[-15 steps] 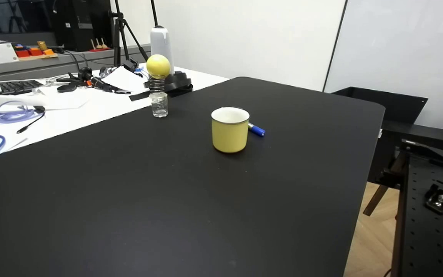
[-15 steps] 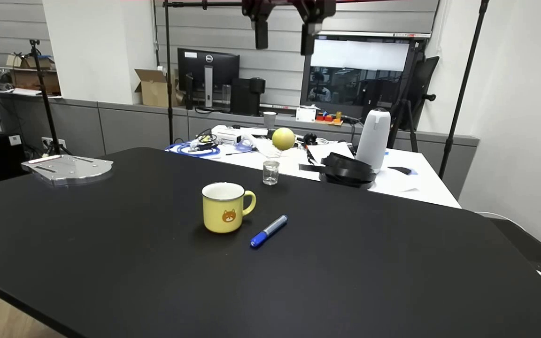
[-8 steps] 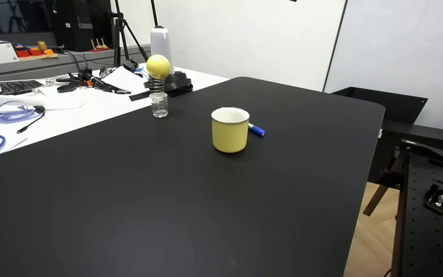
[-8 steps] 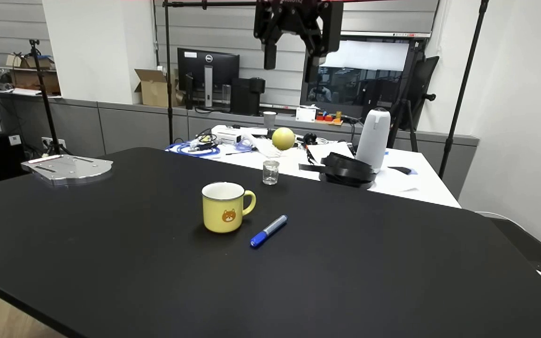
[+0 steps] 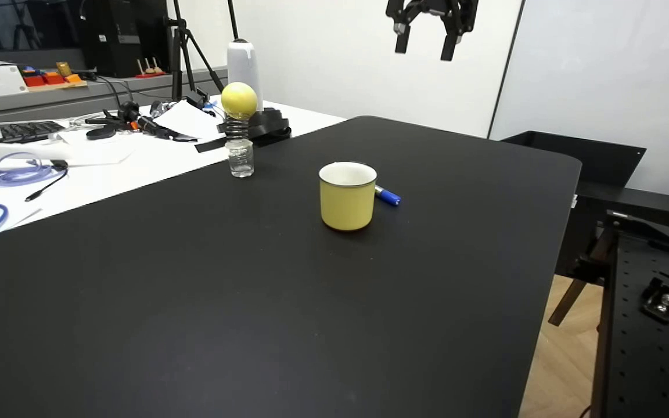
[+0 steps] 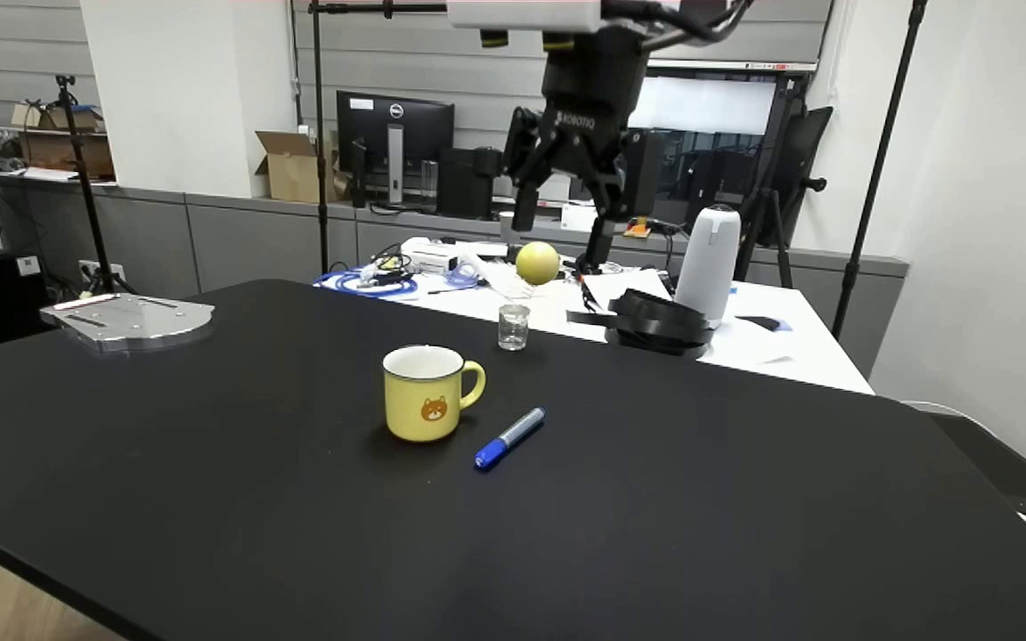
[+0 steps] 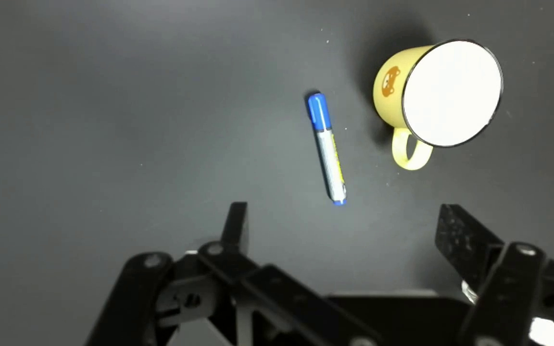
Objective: Put the blue pen inside the yellow mug
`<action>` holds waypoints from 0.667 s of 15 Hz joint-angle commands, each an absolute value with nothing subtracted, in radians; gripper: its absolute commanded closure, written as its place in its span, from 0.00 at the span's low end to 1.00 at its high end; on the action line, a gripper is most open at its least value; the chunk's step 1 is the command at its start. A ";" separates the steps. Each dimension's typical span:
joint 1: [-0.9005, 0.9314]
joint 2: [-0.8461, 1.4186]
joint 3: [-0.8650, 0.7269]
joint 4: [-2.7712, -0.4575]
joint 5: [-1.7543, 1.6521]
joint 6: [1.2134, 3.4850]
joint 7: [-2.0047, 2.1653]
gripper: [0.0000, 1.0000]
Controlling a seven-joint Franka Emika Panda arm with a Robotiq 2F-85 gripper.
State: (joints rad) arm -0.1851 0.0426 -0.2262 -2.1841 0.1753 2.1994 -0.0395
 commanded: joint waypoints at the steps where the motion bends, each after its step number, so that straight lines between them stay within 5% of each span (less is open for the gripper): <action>1: -0.188 0.193 -0.202 -2.058 0.189 2.131 -0.041 0.00; 10: -0.191 0.273 -0.151 -2.053 0.204 2.160 -0.049 0.00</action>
State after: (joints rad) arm -0.1839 0.2722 -0.1579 -2.0553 0.2067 2.1631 -0.0511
